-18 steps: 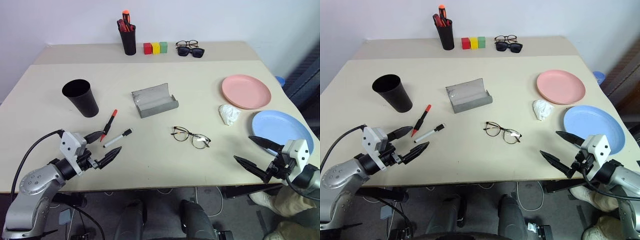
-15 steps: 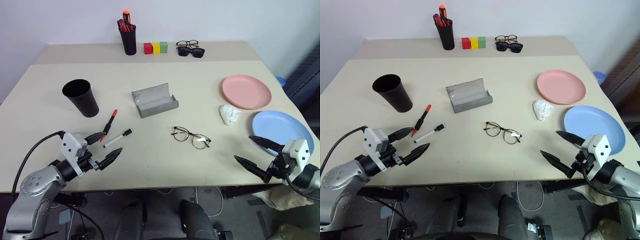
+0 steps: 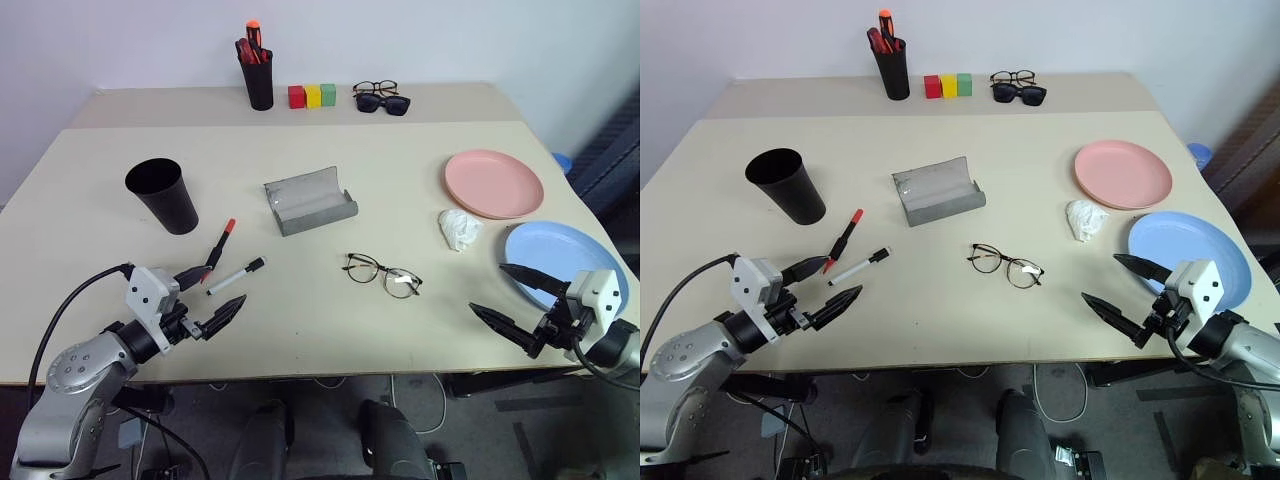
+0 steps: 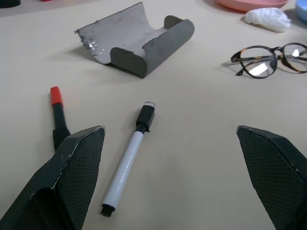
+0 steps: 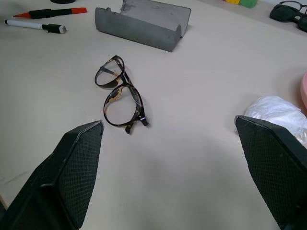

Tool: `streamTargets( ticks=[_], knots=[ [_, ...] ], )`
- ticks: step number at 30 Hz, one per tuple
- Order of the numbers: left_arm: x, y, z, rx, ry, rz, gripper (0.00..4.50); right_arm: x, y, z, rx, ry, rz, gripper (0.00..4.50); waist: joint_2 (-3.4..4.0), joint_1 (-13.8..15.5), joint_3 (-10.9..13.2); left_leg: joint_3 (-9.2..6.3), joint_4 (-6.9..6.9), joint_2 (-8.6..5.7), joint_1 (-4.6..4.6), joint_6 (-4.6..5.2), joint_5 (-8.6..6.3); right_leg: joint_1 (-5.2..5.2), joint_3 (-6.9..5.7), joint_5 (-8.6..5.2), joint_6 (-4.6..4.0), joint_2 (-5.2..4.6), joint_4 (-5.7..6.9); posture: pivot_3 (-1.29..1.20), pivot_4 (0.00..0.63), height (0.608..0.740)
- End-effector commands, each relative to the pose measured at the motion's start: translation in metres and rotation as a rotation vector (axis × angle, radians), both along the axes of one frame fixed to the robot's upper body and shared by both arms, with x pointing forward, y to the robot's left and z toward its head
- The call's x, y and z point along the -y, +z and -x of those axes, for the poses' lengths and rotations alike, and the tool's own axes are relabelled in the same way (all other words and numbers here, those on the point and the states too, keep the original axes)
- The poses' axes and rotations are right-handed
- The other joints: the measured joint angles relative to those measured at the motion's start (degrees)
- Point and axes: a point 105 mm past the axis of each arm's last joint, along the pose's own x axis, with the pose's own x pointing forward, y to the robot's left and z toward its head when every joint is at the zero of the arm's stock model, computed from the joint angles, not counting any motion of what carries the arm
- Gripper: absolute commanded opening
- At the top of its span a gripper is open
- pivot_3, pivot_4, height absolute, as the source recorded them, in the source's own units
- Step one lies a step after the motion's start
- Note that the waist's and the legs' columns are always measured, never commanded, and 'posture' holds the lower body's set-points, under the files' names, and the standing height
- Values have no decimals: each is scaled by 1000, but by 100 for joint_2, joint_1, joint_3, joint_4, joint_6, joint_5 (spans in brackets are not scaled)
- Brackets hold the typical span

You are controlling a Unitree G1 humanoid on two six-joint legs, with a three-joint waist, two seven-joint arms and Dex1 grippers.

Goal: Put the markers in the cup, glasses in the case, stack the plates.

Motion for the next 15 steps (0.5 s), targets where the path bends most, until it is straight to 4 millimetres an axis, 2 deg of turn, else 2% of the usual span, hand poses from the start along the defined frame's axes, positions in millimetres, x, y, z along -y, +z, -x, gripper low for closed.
streamTargets(
  ticks=[1,3,6,9,15],
  knots=[
    [4,10,-1,25,-2,-14,4500,0,7,-2,28,17,19,4463,0,0,0,0,0,0,0,0,0,0,0,0,0,0,1,0,150,740],
    [3,10,-4,-6,16,6,4500,-5,8,-3,32,39,17,4463,0,-1,0,0,2,0,0,1,0,0,0,0,0,0,4,0,150,740],
    [-5,1,-11,-140,82,20,4500,-13,7,-6,33,73,23,4463,-3,-3,0,0,8,0,3,1,1,0,0,0,1,0,19,0,150,740],
    [-8,6,-21,-161,120,6,4500,-29,2,-6,20,145,37,4463,-5,0,0,-3,13,0,10,2,1,-6,0,-4,6,1,49,0,150,740],
    [-13,-1,-33,-259,135,-138,4500,-46,-3,-11,14,232,49,4463,-6,-7,0,-4,12,0,15,2,2,-6,0,-1,2,4,57,0,150,740]
  ],
)
